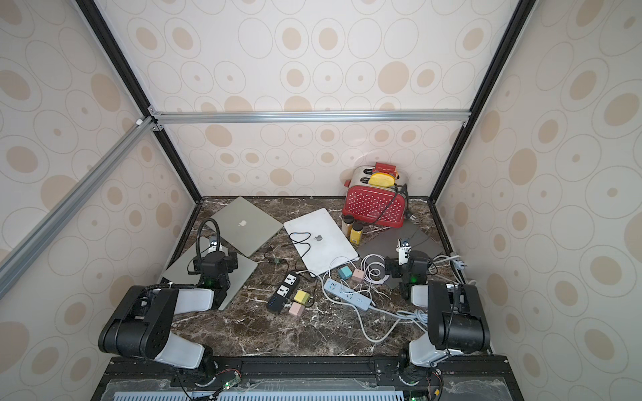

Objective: Unplug the laptop charger
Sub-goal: Reset both arms

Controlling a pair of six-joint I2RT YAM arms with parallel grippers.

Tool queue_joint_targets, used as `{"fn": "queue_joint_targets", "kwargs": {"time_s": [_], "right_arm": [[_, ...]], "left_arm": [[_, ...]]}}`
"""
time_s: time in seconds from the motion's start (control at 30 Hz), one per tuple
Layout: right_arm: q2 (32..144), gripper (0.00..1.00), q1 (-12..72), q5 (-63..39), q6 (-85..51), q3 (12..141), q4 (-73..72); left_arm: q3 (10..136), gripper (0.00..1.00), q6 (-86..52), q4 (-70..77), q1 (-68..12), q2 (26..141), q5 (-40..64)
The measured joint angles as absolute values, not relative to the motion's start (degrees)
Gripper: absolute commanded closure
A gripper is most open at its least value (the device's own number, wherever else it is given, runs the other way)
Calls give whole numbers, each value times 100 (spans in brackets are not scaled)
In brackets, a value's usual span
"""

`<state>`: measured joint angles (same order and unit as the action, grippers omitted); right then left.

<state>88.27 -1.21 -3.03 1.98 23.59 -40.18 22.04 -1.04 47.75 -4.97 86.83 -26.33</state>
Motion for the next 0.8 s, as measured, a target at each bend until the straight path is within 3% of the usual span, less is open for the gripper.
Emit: {"fn": "queue_joint_targets", "kwargs": {"time_s": [0.27, 0.8], "right_arm": [[8820, 0, 440, 482, 364, 2154, -4718], [8820, 0, 158, 657, 191, 2355, -4539]], "left_arm": [[2244, 1, -145, 4851, -67, 8849, -1605], [2246, 1, -167, 4838, -73, 8849, -1529]]}}
